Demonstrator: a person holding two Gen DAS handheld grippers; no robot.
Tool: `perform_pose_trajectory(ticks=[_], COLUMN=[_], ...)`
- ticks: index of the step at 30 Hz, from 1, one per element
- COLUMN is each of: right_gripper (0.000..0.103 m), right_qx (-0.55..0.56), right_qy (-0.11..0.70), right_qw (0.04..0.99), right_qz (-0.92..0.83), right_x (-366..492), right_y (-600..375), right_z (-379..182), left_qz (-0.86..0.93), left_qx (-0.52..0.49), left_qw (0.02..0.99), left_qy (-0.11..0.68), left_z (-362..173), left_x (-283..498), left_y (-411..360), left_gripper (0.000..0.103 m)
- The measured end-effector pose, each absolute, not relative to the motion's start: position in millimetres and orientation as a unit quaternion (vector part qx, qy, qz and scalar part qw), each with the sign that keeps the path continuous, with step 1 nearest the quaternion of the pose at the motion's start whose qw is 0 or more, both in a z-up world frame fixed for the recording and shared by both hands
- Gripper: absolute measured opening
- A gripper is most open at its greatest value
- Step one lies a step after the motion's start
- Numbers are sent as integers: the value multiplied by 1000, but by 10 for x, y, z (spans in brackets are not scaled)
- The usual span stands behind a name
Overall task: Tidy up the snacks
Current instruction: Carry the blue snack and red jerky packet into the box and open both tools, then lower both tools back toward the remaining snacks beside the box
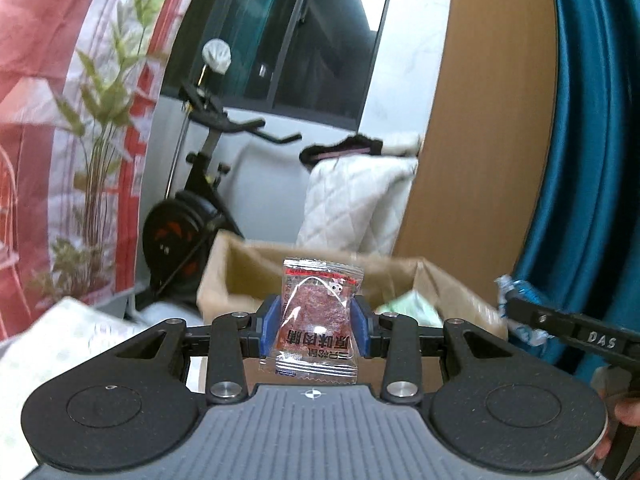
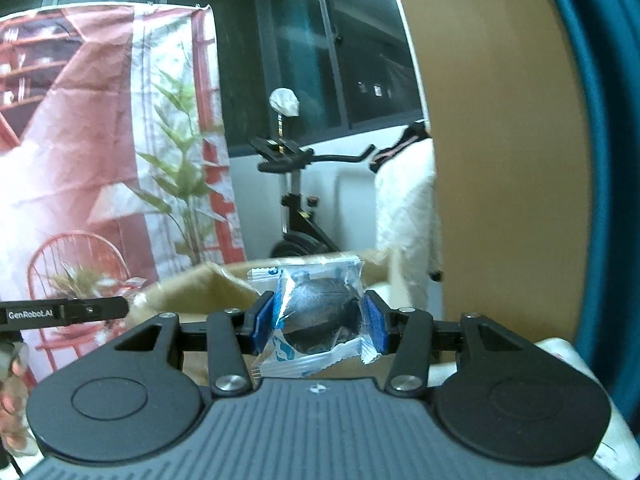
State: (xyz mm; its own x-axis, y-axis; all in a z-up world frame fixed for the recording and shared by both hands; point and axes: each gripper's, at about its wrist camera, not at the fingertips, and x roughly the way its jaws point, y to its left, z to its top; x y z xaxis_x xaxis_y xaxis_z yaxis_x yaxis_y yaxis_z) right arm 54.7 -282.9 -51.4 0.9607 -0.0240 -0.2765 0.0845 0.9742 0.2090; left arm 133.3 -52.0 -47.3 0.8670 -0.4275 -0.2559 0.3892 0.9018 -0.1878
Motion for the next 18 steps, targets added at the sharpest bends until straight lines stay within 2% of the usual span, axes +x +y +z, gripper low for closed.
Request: perform_pose_trajectory(ticks=[6,13,15,17,18], right_gripper=[49,50,52,53,56], right_qx=[91,115,125,124,118], right_qy=[176,225,236,244,245], right_qw=[980,967,964,962,962], right_qz=[-8,-20,-9,6,6], right_x=[1149,1508,1544,1525,1505], right_y=[-2728,-2724,-2748,-2753,-2737], right_z=[-425,-541,-564,-567,-559], left_qz=[-210,-203,-219,-223,-217], left_qx=[-23,-3,0,-5,-8], left_qw=[966,958,952,951,953], left_qy=[151,201,215,215,212], left_z=[-297,-468,-514,-531,-548], left_x=[1782,2140,2147,2124,2070], left_y=[-741,-840,-829,-777,-743], left_gripper=[40,42,49,63,65])
